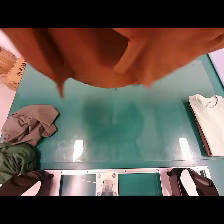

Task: Fold the shirts.

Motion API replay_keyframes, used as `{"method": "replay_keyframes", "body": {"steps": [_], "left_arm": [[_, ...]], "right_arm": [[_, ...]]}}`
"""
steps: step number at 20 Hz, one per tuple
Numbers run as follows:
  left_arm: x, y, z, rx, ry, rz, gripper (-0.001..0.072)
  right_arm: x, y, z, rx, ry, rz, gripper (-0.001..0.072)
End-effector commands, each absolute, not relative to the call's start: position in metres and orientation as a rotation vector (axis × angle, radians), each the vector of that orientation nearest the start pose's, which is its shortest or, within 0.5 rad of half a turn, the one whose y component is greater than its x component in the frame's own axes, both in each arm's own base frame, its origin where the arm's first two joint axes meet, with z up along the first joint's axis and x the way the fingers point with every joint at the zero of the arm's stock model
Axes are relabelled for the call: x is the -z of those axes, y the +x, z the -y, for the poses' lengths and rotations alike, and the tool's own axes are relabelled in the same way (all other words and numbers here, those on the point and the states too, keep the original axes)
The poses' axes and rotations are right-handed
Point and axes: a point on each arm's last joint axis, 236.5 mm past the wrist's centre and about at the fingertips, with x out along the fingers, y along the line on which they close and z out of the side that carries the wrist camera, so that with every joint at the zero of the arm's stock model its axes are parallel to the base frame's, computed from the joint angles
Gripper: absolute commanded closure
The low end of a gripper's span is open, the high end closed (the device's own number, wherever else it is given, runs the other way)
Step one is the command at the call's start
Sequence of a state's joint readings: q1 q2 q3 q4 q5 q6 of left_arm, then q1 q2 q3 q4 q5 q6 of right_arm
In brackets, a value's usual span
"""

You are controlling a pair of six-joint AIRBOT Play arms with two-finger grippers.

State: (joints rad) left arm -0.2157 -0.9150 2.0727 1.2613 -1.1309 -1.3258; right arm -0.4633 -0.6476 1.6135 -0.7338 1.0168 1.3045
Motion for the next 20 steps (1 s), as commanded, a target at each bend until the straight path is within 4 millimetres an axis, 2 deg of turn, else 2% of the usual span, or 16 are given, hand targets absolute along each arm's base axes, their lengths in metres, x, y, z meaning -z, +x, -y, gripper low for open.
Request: {"method": "replay_keyframes", "body": {"steps": [1,3,5,6,8,10,13,15,16,18,20], "left_arm": [[-0.552,0.235,0.083,0.336,0.174,0.130,0.0683],[-0.523,0.258,0.085,0.333,0.190,0.033,0.0683],[-0.486,0.294,0.094,0.346,0.196,-0.084,0.0683],[-0.462,0.317,0.099,0.355,0.197,-0.152,0.0683],[-0.406,0.362,0.115,0.393,0.195,-0.310,0.0683],[-0.341,0.408,0.141,0.473,0.207,-0.459,0.0683],[-0.231,0.473,0.188,0.637,0.191,-0.646,0.0683],[-0.156,0.517,0.208,0.677,0.144,-0.726,0.0683],[-0.123,0.536,0.212,0.667,0.122,-0.751,0.0682],[-0.069,0.569,0.217,0.634,0.063,-0.768,0.0683],[-0.040,0.588,0.224,0.627,0.014,-0.747,0.0682]], "right_arm": [[-0.524,0.220,-0.041,-0.170,0.130,0.197,0.0697],[-0.520,0.224,-0.038,-0.161,0.130,0.184,0.0697],[-0.501,0.245,-0.027,-0.156,0.164,0.128,0.0697],[-0.486,0.259,-0.021,-0.152,0.187,0.085,0.0696],[-0.436,0.297,-0.003,-0.141,0.264,-0.038,0.0697],[-0.365,0.338,0.016,-0.128,0.367,-0.199,0.0697],[-0.237,0.389,0.036,-0.100,0.488,-0.453,0.0696],[-0.151,0.421,0.046,-0.066,0.541,-0.593,0.0696],[-0.116,0.435,0.050,-0.048,0.568,-0.651,0.0696],[-0.054,0.460,0.061,-0.001,0.618,-0.744,0.0696],[-0.005,0.481,0.071,0.037,0.669,-0.805,0.0696]]}}
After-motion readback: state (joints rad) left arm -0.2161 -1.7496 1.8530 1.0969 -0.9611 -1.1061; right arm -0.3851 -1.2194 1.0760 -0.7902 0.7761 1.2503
